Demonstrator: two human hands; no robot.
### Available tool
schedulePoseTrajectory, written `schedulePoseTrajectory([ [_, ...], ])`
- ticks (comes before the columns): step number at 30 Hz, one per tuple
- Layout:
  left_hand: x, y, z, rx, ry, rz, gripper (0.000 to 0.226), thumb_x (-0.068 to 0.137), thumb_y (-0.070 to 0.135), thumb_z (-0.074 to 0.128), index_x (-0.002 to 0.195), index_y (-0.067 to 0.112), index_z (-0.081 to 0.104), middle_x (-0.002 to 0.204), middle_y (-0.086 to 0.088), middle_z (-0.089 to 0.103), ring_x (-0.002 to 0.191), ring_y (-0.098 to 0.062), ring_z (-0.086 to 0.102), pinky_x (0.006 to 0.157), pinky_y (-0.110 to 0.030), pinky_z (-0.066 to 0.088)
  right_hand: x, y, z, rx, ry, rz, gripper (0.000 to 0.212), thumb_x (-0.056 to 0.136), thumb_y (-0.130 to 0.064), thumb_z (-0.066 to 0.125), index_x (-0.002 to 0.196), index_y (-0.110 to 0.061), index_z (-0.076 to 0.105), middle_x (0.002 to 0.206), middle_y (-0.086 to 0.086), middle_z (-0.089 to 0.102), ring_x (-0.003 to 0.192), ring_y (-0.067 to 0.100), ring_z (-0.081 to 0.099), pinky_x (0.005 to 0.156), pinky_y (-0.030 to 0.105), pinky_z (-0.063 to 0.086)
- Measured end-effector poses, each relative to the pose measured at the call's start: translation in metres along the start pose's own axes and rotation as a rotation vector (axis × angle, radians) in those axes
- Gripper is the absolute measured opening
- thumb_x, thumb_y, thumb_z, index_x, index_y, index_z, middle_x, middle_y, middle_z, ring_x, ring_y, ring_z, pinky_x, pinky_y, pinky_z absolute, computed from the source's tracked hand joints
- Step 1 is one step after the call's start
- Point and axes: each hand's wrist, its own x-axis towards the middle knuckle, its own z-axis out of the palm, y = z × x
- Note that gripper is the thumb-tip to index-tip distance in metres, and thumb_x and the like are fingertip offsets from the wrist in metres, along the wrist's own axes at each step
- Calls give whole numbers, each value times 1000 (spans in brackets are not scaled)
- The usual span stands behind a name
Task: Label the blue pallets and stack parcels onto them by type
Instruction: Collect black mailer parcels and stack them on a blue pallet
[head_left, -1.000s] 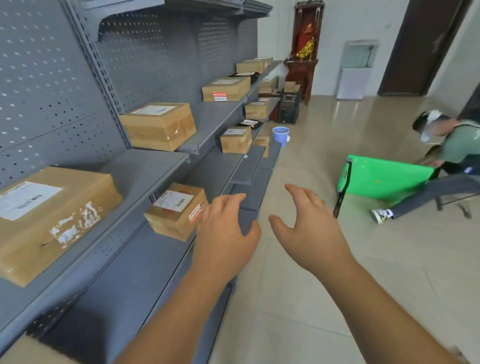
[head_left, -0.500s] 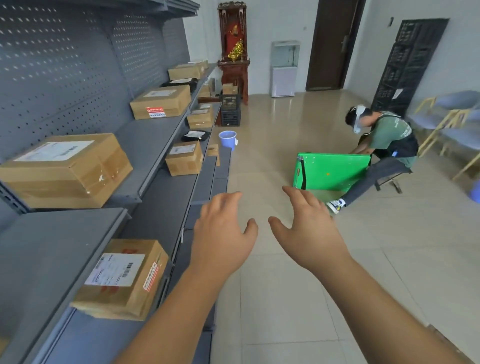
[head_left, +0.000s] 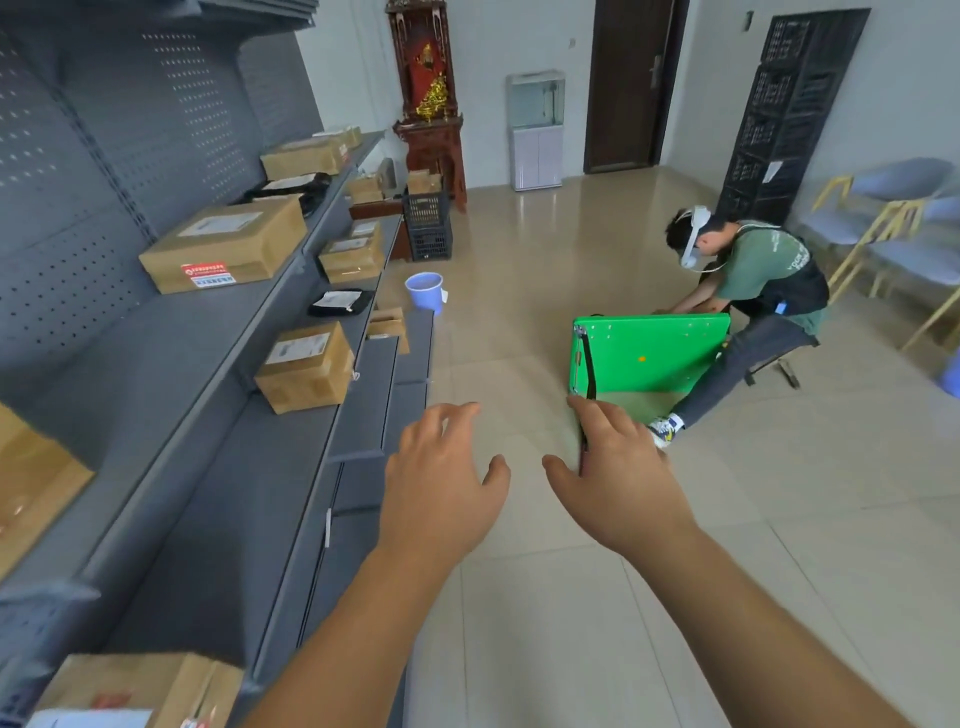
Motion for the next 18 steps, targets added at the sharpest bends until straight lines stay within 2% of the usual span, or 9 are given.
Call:
schedulePoseTrajectory([
  [7, 97, 9, 46, -93, -36, -81, 57, 93, 42, 59, 147, 32, 43, 148, 10, 42, 133, -19, 37, 107, -42, 41, 118, 33, 9, -12, -37, -26, 69, 91, -50, 59, 153, -31, 34, 154, -6, 41, 138, 22, 39, 108, 46, 39],
  [18, 259, -49, 97, -104, -67, -91, 58, 93, 43, 59, 148, 31, 43, 148, 9, 42, 133, -18, 37, 106, -40, 42, 284, 22, 68, -58, -46, -3, 69, 89, -52, 58, 151, -33, 35, 154, -7, 42, 138, 24, 40, 106, 47, 40],
])
